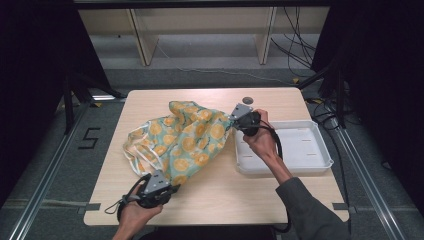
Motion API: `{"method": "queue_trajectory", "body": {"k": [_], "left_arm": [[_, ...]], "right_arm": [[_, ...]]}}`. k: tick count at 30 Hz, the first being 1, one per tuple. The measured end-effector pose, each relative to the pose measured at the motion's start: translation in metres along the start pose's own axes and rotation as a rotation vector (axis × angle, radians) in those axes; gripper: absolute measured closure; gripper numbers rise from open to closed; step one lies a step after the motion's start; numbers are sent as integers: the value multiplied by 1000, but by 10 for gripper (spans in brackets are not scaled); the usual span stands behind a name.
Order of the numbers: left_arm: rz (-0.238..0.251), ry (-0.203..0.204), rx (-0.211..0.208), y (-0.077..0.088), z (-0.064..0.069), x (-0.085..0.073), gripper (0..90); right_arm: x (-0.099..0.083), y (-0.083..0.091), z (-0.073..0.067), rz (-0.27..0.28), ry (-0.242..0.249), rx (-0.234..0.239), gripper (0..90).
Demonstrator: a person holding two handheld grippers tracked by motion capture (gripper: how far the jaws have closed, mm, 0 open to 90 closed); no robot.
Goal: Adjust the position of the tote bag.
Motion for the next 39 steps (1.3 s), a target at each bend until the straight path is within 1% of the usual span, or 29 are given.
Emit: {"method": "queue_trajectory", "body": {"k": [1,6,7,8,9,12,13,14,15,16,18,20,21,22,23,24,25,27,29,30,31,32,33,34,35,36,37,38,39], "left_arm": [[-4,-24,-26,-6,16,6,894],[-5,-68,-62,-21,42,21,893],[-9,-77,-64,-26,47,24,892],[-12,-78,-67,-30,51,27,892],[-16,-81,-80,-38,60,32,891],[-22,-82,-84,-47,66,36,887],[-22,-63,-84,-54,72,41,886],[-22,-63,-84,-54,72,41,884],[-17,-65,-86,-57,76,43,884],[-20,-73,-89,-60,80,45,866],[-23,-76,-106,-63,89,48,810],[-32,-85,-129,-62,96,49,756],[-55,-102,-151,-50,101,46,638],[-55,-102,-151,-50,101,46,569],[-61,-92,-151,-29,97,43,517],[-61,-92,-151,-29,97,43,472],[-68,-96,-181,-17,96,40,472],[-46,-79,-166,9,81,37,384],[-24,-38,-141,31,57,35,367],[-25,-19,-120,39,42,33,366],[8,45,-50,46,8,33,368],[8,45,-50,46,8,33,371],[2,54,-20,47,-10,31,373],[-19,47,31,48,-31,27,373],[-13,63,139,42,-73,24,380],[-13,63,139,42,-73,24,379],[-28,74,191,37,-95,19,379],[-43,125,223,31,-114,16,375],[-80,114,244,28,-128,10,370]], "right_arm": [[-1,-5,9,-22,9,-13,900],[-9,-19,24,-37,-49,0,867],[-17,-22,30,-28,-114,2,814],[-17,-22,30,-28,-114,2,814],[-22,-22,36,-2,-191,-1,650],[-27,-15,43,8,-228,-38,556],[-33,-6,43,23,-310,-11,458],[-33,-6,43,23,-310,-11,458],[-36,-1,40,37,-370,13,433],[-36,11,35,117,-459,29,387],[-36,16,30,155,-466,53,364],[-31,22,3,228,-538,177,357],[-28,25,-29,267,-558,264,350],[-28,25,-29,267,-558,264,350],[-30,27,-57,251,-516,304,340],[-30,27,-57,251,-516,304,340],[-33,28,-70,234,-510,317,337],[-36,31,-99,198,-494,379,325],[-36,33,-106,207,-493,390,324],[-36,35,-111,206,-475,408,324],[-34,40,-120,220,-462,415,322],[-34,40,-120,220,-462,415,322],[-31,43,-134,221,-462,440,314],[-31,43,-134,221,-462,440,314],[-29,41,-146,217,-413,459,312],[-29,41,-146,217,-413,459,312],[-30,39,-151,205,-396,467,305],[-29,36,-157,197,-387,475,299],[-29,30,-166,179,-370,492,299]]}}
Point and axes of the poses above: each handheld gripper's, and its own axes: y roughly backward along the jaws, x roughly out of its top, z roughly to its right, the point moved 10 cm from there along -y, roughly forward along the jaws, and after that the axes turned 14 degrees about x, right-handed, at the moved point
